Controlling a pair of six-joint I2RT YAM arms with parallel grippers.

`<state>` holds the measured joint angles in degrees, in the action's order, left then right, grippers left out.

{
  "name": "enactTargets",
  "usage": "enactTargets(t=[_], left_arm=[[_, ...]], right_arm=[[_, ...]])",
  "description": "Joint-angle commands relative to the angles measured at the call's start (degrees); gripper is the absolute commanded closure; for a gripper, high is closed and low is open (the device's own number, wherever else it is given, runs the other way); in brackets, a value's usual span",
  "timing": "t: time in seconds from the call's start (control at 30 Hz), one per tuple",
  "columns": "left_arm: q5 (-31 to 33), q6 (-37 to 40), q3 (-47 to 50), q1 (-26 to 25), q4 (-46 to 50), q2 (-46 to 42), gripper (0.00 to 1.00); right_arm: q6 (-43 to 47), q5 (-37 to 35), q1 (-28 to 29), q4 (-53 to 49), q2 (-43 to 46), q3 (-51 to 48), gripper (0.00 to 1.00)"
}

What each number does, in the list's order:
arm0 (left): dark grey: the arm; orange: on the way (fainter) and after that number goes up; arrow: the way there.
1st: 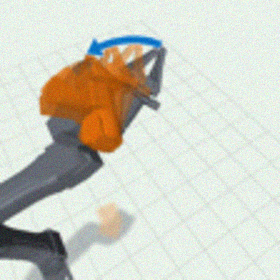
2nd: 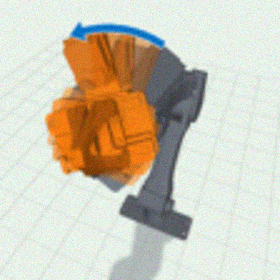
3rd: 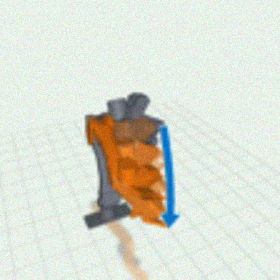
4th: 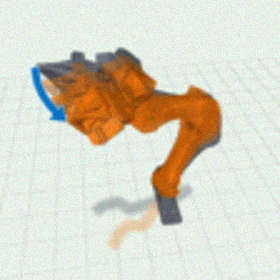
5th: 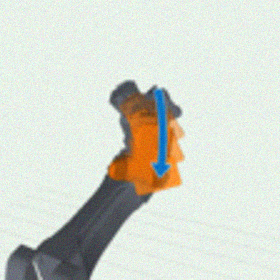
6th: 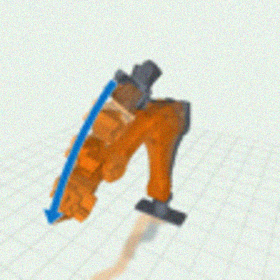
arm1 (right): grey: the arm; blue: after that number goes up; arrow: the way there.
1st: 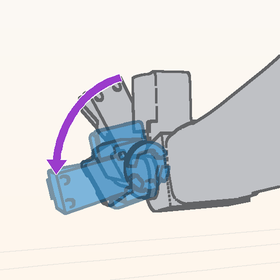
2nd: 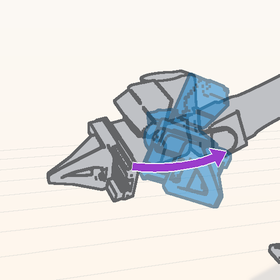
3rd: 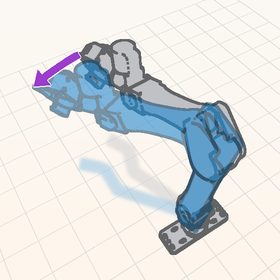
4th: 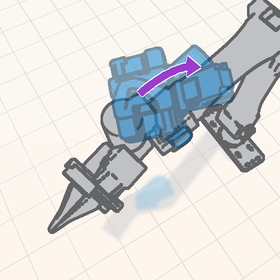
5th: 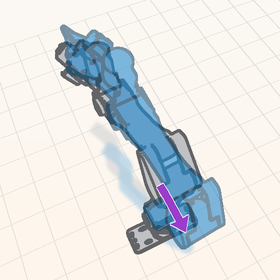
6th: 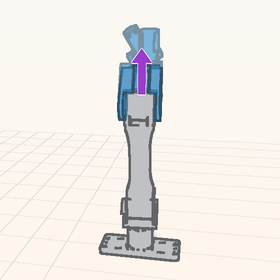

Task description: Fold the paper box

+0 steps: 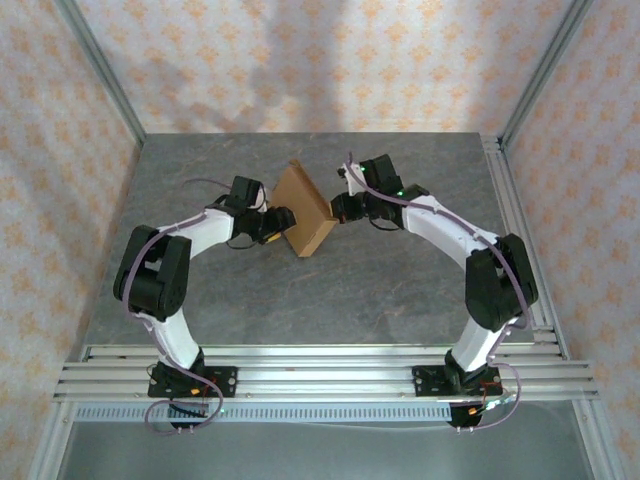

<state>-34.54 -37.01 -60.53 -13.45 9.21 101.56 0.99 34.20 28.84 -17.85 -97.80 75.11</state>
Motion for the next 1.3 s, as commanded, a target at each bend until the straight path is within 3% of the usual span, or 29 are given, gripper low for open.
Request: enactTargets(t=[0.0, 0.4, 0.6, 0.93, 1.1, 1.27], left_arm=[[-1.5, -1.2, 1.1, -0.7, -1.7, -2.0, 0.43], [-3.6, -4.4, 4.7, -1.0, -9.4, -4.1, 0.43], [-3.6, -5.3, 7.0, -0.9, -12.5, -6.6, 0.38], [-0.5, -3.5, 8.1, -0.1, -7.9, -11.9, 0.37], [-0.4, -4.6, 10.8, 0.6, -9.4, -14.5, 0.42], [-0.5, -4.5, 13.6, 0.8, -11.5, -18.4, 0.38]], right_arm=[[5.5, -2.6, 2.2, -4.1, 2.6, 1.3, 1.0], [18.8, -20.0, 11.7, -9.5, 2.9, 3.3, 1.0], [22.5, -27.0, 14.5, -11.5, 2.3, 5.6, 1.0], [27.6, -27.3, 15.4, -17.7, 0.2, 10.4, 1.0], [30.0, -29.3, 17.8, -19.1, -1.6, 11.4, 1.0], [30.4, -29.9, 17.9, -19.9, -2.3, 11.4, 1.0]])
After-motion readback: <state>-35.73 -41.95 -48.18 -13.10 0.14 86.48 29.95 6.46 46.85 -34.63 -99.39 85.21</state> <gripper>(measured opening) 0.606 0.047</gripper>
